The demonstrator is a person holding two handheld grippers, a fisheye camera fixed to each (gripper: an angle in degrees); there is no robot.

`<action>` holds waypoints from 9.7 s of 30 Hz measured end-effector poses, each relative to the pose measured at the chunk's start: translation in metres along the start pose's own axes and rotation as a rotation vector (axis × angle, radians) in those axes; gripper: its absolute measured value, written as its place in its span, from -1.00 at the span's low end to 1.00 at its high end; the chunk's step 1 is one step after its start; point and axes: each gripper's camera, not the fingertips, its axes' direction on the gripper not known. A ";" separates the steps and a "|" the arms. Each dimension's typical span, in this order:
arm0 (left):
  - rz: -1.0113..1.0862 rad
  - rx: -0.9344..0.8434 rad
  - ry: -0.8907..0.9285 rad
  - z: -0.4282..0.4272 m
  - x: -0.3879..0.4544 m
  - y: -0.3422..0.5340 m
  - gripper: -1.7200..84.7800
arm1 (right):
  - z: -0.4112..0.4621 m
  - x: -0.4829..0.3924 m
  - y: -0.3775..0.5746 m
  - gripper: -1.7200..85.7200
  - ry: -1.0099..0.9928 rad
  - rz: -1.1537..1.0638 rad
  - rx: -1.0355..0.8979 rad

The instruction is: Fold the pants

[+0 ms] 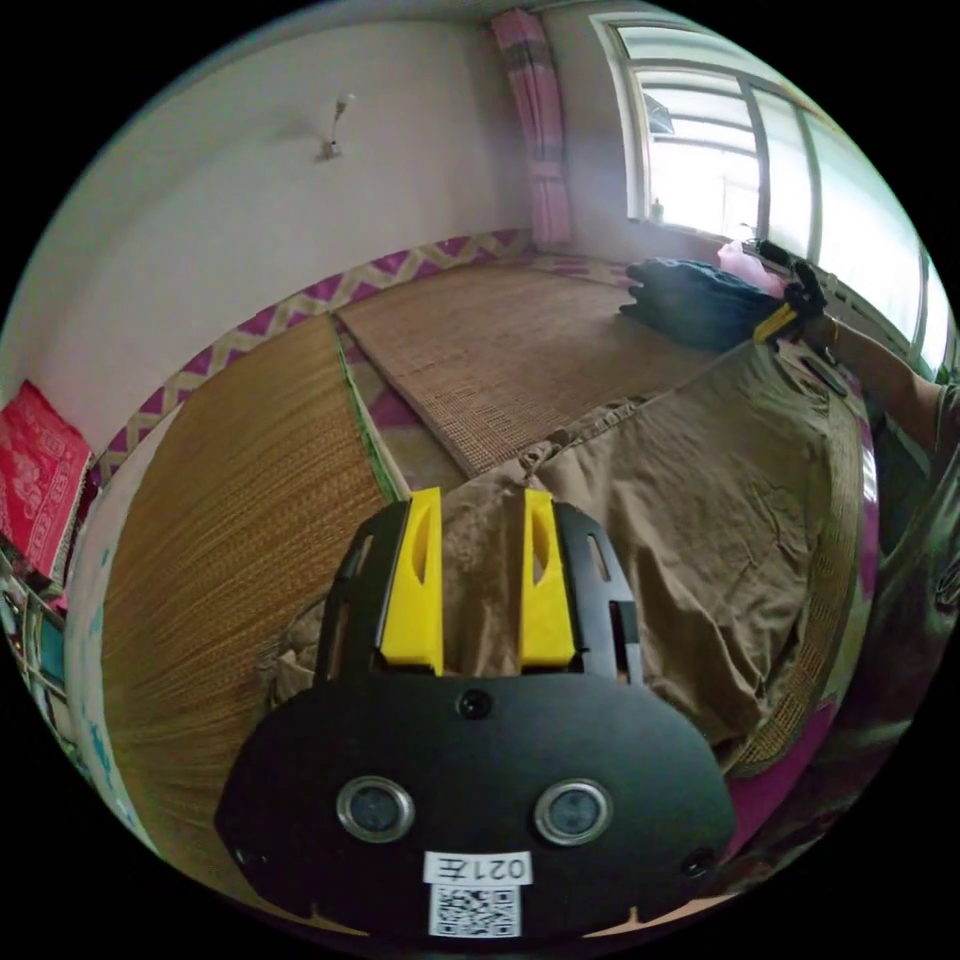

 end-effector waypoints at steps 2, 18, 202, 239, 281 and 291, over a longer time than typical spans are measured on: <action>0.043 -0.041 0.004 0.012 0.009 -0.008 -0.66 | -0.017 -0.010 0.005 -0.98 0.004 0.002 0.042; 0.120 0.059 0.140 -0.044 0.041 -0.009 -0.98 | -0.111 -0.097 0.053 -0.98 0.049 -0.013 0.122; -1.537 0.371 0.499 -0.415 0.188 0.616 -0.96 | -0.245 -0.197 0.549 -0.97 -0.564 1.693 0.929; -1.497 0.469 0.536 -0.419 0.173 0.629 -0.69 | -0.227 -0.182 0.564 -0.97 -0.630 1.717 0.971; -1.491 0.374 0.533 -0.360 0.092 0.582 -0.80 | -0.225 -0.139 0.544 -0.97 -0.637 1.702 0.953; -1.479 0.377 0.557 -0.322 0.064 0.557 -0.77 | -0.217 -0.130 0.533 -0.97 -0.644 1.702 0.949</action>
